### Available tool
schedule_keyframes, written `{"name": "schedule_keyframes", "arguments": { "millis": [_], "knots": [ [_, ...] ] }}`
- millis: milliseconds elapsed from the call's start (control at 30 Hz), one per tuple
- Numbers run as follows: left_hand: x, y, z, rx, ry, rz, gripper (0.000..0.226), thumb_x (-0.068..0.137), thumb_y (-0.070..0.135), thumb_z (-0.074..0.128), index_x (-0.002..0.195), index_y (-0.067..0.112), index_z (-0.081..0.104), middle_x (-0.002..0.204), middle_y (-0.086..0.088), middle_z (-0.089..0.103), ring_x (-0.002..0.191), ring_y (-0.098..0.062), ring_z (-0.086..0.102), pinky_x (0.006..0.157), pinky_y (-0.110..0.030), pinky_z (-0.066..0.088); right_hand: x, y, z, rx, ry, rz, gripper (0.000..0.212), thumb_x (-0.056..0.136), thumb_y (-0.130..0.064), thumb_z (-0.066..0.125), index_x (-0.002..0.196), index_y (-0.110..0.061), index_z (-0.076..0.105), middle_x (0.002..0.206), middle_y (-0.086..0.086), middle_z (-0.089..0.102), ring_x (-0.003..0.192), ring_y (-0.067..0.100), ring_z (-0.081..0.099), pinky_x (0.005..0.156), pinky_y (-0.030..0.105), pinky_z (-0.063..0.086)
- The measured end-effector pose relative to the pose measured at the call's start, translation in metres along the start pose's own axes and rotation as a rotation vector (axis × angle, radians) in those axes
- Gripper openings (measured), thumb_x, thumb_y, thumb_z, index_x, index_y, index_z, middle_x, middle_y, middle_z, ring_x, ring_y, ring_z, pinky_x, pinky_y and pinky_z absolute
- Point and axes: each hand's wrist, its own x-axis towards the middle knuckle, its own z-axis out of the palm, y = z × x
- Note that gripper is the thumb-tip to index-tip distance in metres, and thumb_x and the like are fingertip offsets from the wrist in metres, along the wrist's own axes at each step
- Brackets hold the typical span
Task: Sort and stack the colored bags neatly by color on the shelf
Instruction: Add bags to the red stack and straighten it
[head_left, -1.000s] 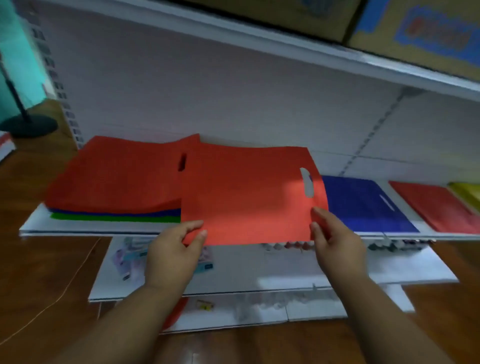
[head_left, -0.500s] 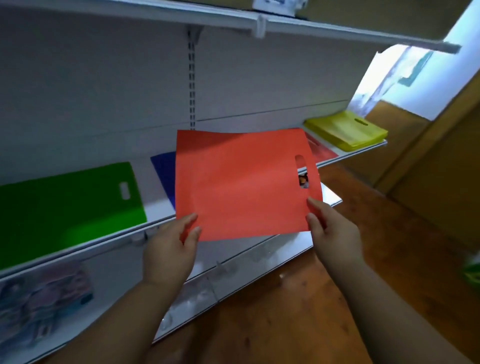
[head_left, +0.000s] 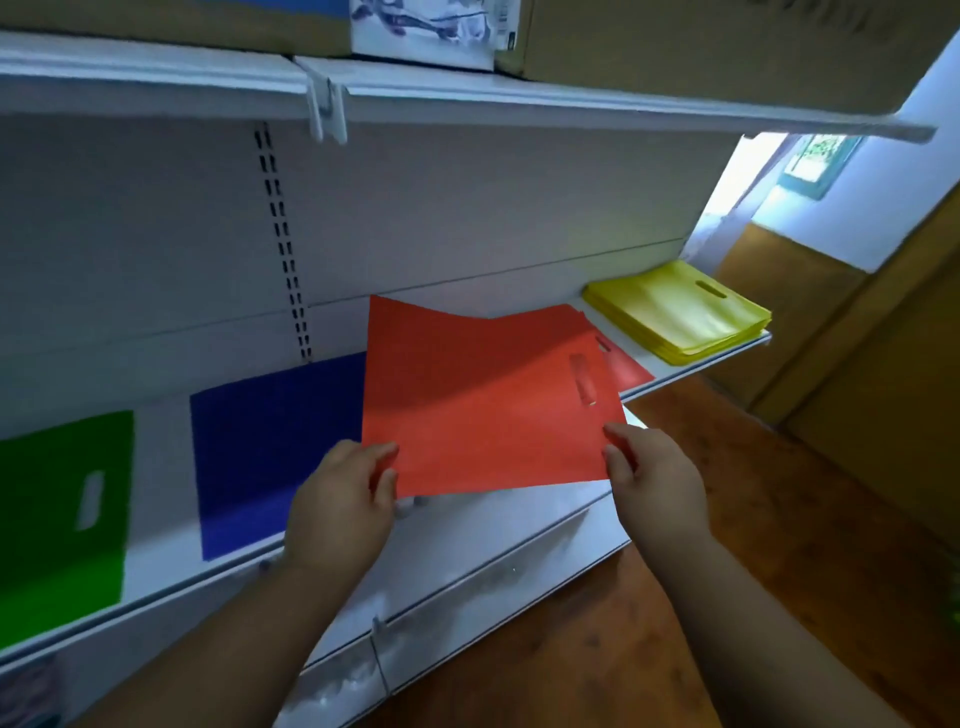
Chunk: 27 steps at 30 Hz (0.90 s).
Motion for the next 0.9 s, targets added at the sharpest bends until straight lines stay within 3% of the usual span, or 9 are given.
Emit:
{"name": "schedule_keyframes", "arguments": {
  "millis": [200, 400, 533, 700, 900],
  "knots": [
    [0.046, 0.038, 0.034, 0.034, 0.080, 0.013, 0.029, 0.089, 0.019, 0.068, 0.118, 0.020, 0.069, 0.090, 0.000, 0.060, 0.074, -0.022, 0.062, 0.060, -0.029, 0.047, 0.085, 0.037, -0.006, 0.004, 0.050, -0.029, 0.030, 0.097, -0.023, 0.055, 0.125, -0.020, 0.064, 0.115, 0.005, 0.068, 0.106, 0.027, 0.061, 0.085, 0.034, 0.046],
    [0.086, 0.071, 0.111, 0.219, 0.009, -0.067, 0.021, 0.082, 0.018, 0.075, 0.102, 0.018, 0.075, 0.097, -0.012, 0.069, 0.073, -0.032, 0.066, 0.058, -0.035, 0.054, 0.174, 0.106, 0.017, -0.107, -0.178, -0.071, 0.035, 0.096, -0.030, 0.054, 0.130, -0.023, 0.059, 0.119, 0.007, 0.067, 0.106, 0.031, 0.061, 0.084, 0.037, 0.048],
    [0.102, 0.102, 0.151, 0.365, -0.043, -0.088, 0.018, 0.075, 0.016, 0.078, 0.093, 0.017, 0.075, 0.075, -0.006, 0.063, 0.055, -0.030, 0.061, 0.049, -0.033, 0.052, 0.246, 0.135, 0.023, -0.168, -0.298, -0.163, 0.031, 0.097, -0.028, 0.052, 0.127, -0.024, 0.062, 0.111, 0.011, 0.068, 0.102, 0.033, 0.062, 0.078, 0.035, 0.046],
    [0.121, 0.113, 0.181, 0.537, -0.062, -0.131, 0.016, 0.067, 0.010, 0.080, 0.077, 0.019, 0.073, 0.064, -0.003, 0.055, 0.044, -0.027, 0.054, 0.042, -0.026, 0.039, 0.282, 0.153, 0.040, -0.238, -0.391, -0.270, 0.025, 0.097, -0.025, 0.050, 0.119, -0.020, 0.062, 0.106, 0.012, 0.068, 0.098, 0.034, 0.063, 0.074, 0.035, 0.046],
    [0.128, 0.122, 0.202, 0.587, -0.078, -0.153, 0.020, 0.061, 0.014, 0.086, 0.077, 0.018, 0.074, 0.064, -0.004, 0.058, 0.044, -0.029, 0.056, 0.044, -0.027, 0.044, 0.300, 0.174, 0.051, -0.260, -0.431, -0.317, 0.021, 0.097, -0.028, 0.047, 0.111, -0.022, 0.063, 0.101, 0.007, 0.067, 0.092, 0.031, 0.063, 0.069, 0.033, 0.043]
  ]
}}
